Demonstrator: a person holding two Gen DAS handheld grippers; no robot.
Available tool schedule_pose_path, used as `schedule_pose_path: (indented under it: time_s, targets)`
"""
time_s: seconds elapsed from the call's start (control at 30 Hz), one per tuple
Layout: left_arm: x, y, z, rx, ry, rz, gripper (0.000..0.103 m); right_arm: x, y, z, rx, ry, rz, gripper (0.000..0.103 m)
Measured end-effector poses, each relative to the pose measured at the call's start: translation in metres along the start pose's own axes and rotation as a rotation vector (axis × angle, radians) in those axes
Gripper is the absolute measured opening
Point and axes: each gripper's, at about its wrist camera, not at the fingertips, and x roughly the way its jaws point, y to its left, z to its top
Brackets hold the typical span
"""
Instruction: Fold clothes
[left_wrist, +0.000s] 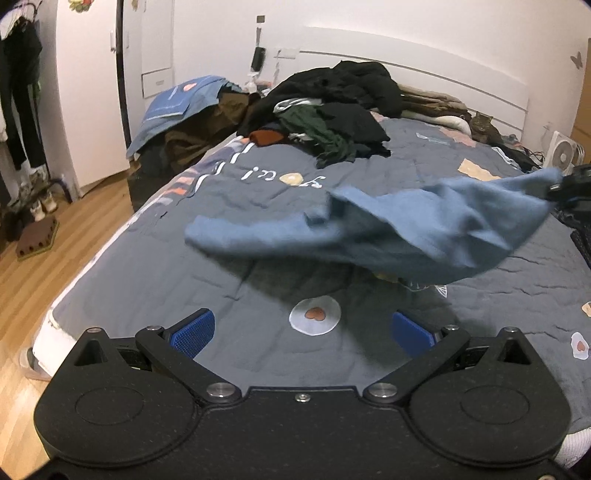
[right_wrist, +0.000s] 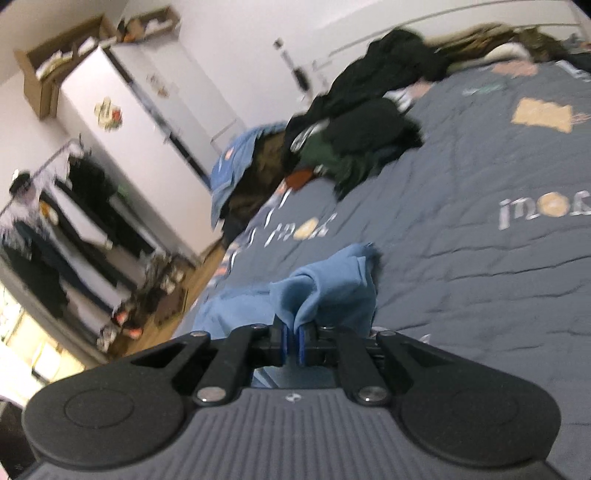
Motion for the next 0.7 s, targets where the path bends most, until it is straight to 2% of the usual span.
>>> schedule_pose_path:
  time_s: [0.1,0.2,0.3,0.4,0.5,0.57,0.7]
  targets:
    - [-0.002,-0.012,0.002,0.024,-0.007,-0.013,0.103,-0.035,-0.014,0.009,-0.003,-0.063,-0.021,0.005]
    - [-0.002,-0.028,0.005,0.051,-0.013,-0.032,0.103,-0.061,-0.029,0.013,-0.068,-0.054,-0.087,0.005]
    - [0.004,-0.048,0.009,0.069,-0.015,-0.061,0.103,-0.059,-0.05,-0.001,-0.205,0.029,-0.265,0.008]
    - [0.012,-0.064,0.007,0.084,-0.011,-0.063,0.103,-0.04,-0.091,-0.028,-0.212,0.126,-0.381,0.014]
    - [0.019,-0.078,0.001,0.103,-0.011,-0.05,0.103,-0.029,-0.129,-0.049,-0.112,0.134,-0.393,0.023]
    - [0.024,-0.087,-0.003,0.116,-0.012,-0.041,0.103,-0.024,-0.146,-0.06,-0.077,0.106,-0.385,0.036]
    - [0.033,-0.106,-0.01,0.142,-0.013,-0.023,0.103,-0.023,-0.166,-0.072,-0.048,0.046,-0.357,0.045]
